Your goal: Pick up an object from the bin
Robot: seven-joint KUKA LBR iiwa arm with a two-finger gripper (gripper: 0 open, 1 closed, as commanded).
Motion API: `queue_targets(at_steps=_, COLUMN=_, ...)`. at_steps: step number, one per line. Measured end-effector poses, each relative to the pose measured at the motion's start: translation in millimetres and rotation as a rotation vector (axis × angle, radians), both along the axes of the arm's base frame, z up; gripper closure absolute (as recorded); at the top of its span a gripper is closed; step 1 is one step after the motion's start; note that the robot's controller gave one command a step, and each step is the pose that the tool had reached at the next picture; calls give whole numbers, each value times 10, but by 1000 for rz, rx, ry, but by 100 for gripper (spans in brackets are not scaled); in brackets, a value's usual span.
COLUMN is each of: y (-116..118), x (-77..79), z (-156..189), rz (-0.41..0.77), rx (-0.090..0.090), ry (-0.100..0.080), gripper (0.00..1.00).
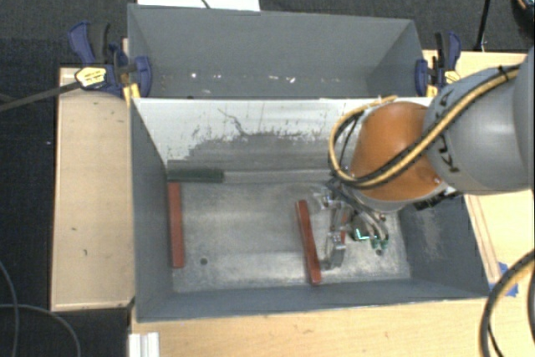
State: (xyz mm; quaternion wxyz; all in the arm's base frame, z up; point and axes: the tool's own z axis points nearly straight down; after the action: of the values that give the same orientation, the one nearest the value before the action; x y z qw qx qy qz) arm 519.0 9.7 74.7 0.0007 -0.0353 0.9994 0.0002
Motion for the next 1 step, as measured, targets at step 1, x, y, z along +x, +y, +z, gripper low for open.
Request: queue_targets(at_steps=1, y=-974, x=-109, z=-35, rz=74, rx=-4, ry=1, gripper=0)
